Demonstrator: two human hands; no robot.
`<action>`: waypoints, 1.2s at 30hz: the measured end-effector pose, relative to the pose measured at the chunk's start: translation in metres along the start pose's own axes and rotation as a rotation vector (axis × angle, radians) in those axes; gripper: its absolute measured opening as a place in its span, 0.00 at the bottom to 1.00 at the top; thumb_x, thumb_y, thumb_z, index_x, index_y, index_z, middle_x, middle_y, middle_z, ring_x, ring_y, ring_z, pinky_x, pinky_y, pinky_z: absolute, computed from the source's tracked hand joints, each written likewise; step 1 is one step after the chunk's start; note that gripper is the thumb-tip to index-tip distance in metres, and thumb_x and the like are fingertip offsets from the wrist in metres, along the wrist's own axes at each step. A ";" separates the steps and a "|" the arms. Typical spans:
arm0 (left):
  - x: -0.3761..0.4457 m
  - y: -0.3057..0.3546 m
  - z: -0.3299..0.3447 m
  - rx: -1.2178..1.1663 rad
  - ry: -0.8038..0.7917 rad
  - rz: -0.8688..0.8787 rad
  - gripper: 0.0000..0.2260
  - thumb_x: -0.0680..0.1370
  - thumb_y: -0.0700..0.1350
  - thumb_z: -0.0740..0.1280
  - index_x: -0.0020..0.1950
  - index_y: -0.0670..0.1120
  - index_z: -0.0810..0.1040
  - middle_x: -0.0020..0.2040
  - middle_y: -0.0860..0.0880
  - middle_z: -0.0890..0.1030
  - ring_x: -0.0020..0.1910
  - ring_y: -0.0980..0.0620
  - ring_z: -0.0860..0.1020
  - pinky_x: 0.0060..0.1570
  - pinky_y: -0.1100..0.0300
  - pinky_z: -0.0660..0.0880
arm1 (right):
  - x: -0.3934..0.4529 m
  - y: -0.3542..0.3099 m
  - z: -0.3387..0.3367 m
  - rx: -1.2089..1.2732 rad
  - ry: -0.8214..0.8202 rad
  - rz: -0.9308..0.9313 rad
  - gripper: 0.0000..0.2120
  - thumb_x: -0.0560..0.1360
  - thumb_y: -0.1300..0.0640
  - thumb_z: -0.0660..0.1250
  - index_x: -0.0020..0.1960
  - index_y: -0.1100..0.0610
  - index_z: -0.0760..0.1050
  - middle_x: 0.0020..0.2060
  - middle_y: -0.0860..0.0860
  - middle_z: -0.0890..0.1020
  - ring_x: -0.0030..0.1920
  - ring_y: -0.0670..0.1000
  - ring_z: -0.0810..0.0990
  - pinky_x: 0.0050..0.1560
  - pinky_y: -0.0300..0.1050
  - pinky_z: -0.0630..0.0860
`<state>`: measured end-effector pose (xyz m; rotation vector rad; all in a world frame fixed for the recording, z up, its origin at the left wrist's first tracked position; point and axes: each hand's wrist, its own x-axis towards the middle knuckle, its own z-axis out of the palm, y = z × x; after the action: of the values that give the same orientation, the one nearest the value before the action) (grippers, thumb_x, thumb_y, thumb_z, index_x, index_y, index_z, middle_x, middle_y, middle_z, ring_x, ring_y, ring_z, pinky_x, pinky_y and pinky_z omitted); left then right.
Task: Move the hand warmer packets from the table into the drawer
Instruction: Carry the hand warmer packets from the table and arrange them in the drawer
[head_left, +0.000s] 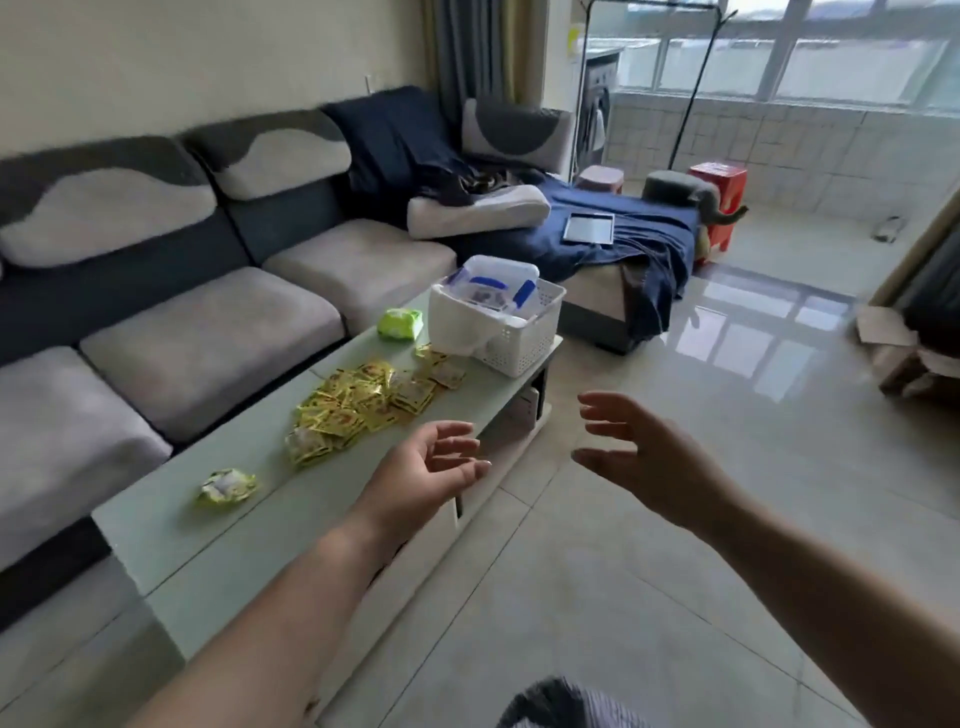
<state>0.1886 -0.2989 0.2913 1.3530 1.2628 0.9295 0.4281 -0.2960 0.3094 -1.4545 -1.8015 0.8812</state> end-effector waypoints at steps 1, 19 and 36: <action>0.001 -0.006 -0.019 -0.002 0.034 -0.014 0.17 0.73 0.41 0.71 0.60 0.49 0.74 0.55 0.51 0.80 0.53 0.61 0.78 0.46 0.72 0.76 | 0.014 -0.006 0.015 0.007 -0.034 -0.009 0.23 0.69 0.55 0.73 0.58 0.40 0.68 0.50 0.33 0.74 0.52 0.37 0.76 0.53 0.35 0.77; 0.111 -0.122 -0.208 -0.150 0.539 -0.352 0.14 0.74 0.40 0.71 0.58 0.47 0.74 0.56 0.48 0.79 0.48 0.57 0.77 0.42 0.66 0.71 | 0.290 -0.030 0.196 -0.065 -0.505 -0.114 0.25 0.70 0.55 0.73 0.65 0.51 0.72 0.56 0.43 0.76 0.57 0.44 0.76 0.58 0.40 0.73; 0.199 -0.231 -0.349 -0.388 0.912 -0.642 0.11 0.76 0.38 0.68 0.57 0.45 0.74 0.45 0.52 0.79 0.47 0.51 0.74 0.39 0.62 0.69 | 0.471 -0.006 0.379 -0.165 -0.810 0.066 0.22 0.70 0.57 0.73 0.63 0.50 0.73 0.54 0.48 0.79 0.56 0.48 0.78 0.60 0.48 0.74</action>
<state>-0.1647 -0.0612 0.1084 0.1220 1.8931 1.2641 0.0323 0.1272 0.1370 -1.3551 -2.4510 1.5398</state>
